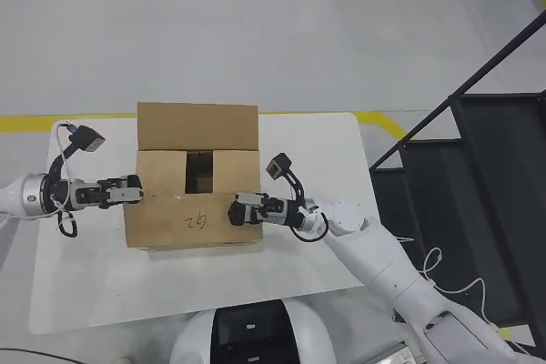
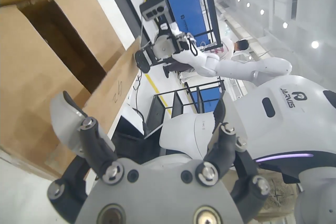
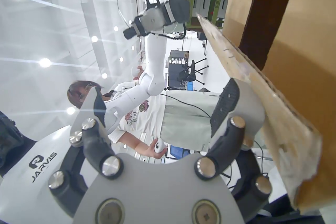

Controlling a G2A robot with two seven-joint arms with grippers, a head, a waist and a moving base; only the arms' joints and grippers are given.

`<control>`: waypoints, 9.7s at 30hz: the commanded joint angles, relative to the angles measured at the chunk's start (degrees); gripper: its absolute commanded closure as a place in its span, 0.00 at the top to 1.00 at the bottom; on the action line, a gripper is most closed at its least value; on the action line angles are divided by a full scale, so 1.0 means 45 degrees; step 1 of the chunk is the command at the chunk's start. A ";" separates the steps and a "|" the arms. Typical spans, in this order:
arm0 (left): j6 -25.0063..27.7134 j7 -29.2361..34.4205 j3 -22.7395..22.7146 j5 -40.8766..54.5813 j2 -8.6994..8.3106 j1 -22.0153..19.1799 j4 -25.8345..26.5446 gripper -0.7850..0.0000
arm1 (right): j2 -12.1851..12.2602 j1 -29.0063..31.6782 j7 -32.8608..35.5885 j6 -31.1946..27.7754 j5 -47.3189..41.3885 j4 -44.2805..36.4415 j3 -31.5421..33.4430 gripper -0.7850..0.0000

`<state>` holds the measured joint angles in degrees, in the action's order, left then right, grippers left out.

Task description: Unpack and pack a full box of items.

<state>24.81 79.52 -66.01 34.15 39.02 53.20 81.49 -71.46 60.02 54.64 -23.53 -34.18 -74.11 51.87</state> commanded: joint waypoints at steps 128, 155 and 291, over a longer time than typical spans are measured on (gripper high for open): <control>0.1301 -0.2253 -0.1373 -0.0649 -0.0499 0.2202 0.0070 1.00 | -0.0699 0.0031 -0.1218 0.1588 0.5498 -0.0701 0.1374 1.00; 0.0854 -0.2295 0.0424 -0.1369 0.0363 0.0352 -0.2191 1.00 | 0.0458 0.2960 -0.0541 0.1376 0.7993 -0.3432 0.5359 1.00; 0.0409 -0.3250 0.0220 -0.1886 0.0393 0.0712 -0.1794 1.00 | 0.2233 0.0703 0.4719 -0.1087 -0.0772 -0.2282 0.3947 0.00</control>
<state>26.79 65.27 -64.85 25.93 40.78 56.25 73.35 -61.33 63.76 75.91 -28.39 -37.19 -83.80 70.73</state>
